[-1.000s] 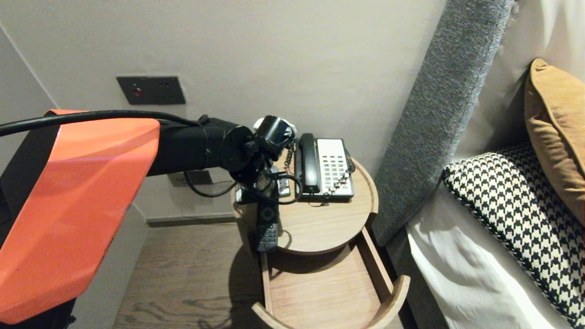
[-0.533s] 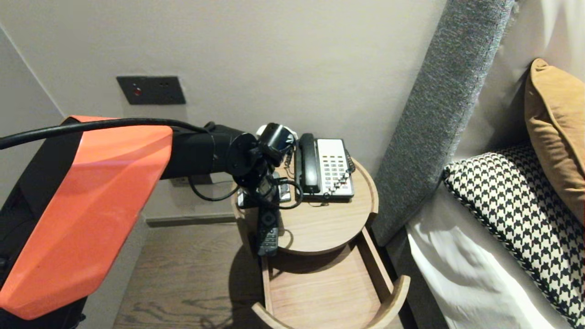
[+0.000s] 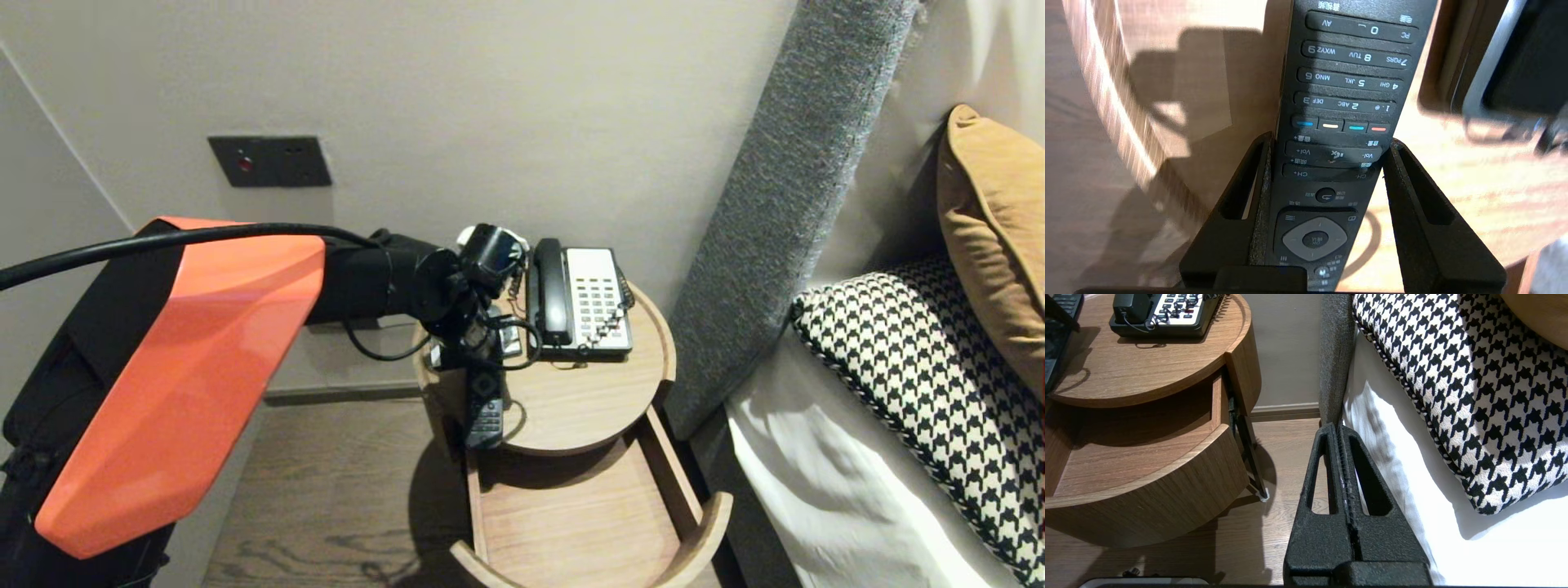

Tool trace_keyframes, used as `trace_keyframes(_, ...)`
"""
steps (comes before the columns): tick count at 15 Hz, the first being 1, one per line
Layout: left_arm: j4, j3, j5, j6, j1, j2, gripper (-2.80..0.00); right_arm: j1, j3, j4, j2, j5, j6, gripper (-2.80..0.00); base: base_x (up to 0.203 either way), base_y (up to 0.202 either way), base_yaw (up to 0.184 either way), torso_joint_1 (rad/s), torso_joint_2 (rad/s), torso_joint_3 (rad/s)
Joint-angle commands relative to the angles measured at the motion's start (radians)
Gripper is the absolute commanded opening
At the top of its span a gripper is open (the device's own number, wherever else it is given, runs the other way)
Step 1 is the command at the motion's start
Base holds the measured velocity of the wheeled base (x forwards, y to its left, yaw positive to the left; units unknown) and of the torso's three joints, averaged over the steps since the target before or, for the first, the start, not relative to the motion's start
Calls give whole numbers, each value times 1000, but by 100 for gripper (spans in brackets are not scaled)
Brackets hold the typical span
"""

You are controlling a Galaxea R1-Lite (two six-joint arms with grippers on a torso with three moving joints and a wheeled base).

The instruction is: Take the remote control out of the drawer one by one and place them on the table

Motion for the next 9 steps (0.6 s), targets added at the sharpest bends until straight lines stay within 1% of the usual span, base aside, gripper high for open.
trace_keyframes(1, -18, 0, 2, -3, 6, 6, -280, 0, 2, 0, 0, 0, -1, -280, 0, 0, 0, 0, 0, 0)
trace_keyframes(9, -105, 0, 6, -3, 19, 43, -280, 0, 2, 0, 0, 0, -1, -280, 0, 0, 0, 0, 0, 0)
